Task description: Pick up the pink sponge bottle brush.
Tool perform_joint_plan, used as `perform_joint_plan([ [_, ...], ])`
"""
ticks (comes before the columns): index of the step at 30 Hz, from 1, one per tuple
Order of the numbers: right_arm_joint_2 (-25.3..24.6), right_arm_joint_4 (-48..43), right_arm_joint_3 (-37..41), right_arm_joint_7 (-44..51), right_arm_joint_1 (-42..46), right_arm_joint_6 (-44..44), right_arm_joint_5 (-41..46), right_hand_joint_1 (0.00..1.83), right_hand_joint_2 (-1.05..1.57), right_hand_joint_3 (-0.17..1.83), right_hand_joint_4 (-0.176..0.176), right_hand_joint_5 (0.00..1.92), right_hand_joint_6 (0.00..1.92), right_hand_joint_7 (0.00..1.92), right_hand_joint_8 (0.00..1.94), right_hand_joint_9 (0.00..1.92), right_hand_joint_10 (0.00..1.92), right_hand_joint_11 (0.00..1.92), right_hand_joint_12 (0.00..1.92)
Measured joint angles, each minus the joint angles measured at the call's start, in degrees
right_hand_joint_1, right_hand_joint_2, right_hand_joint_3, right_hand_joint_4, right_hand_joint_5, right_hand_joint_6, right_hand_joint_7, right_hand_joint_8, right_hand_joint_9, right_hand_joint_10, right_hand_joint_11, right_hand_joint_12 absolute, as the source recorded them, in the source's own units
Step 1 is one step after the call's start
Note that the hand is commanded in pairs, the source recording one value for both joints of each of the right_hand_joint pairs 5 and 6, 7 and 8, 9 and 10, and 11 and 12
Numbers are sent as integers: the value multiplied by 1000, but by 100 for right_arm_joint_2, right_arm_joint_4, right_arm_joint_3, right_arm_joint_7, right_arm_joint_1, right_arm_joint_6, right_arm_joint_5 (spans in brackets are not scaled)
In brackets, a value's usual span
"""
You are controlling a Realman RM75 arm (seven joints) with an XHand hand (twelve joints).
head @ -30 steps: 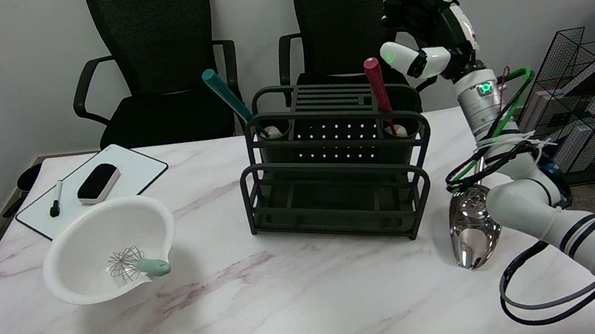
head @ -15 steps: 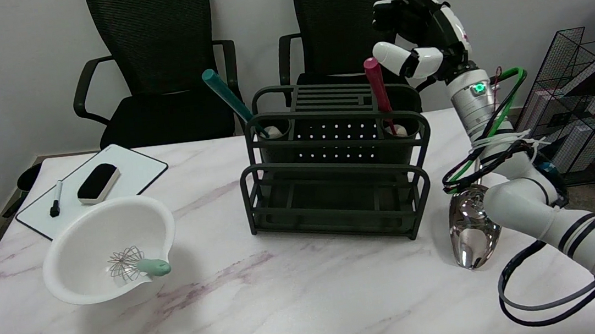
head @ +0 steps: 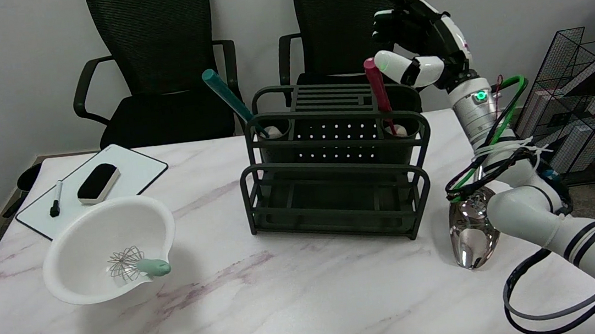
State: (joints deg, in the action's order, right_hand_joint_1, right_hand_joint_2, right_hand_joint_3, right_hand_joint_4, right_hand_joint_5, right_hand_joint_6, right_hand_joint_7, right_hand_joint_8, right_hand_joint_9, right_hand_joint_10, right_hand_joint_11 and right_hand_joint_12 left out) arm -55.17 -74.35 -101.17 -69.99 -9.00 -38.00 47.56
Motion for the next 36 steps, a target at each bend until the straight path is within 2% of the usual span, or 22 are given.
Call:
perform_joint_plan([
  [20,-30,-336,-52,-5,393,90,-9,1141,12,1083,0,365,365,627,627,626,626,638,638],
  [36,-30,-338,-267,-5,355,340,11,1144,20,1093,0,392,392,631,631,618,618,617,617],
])
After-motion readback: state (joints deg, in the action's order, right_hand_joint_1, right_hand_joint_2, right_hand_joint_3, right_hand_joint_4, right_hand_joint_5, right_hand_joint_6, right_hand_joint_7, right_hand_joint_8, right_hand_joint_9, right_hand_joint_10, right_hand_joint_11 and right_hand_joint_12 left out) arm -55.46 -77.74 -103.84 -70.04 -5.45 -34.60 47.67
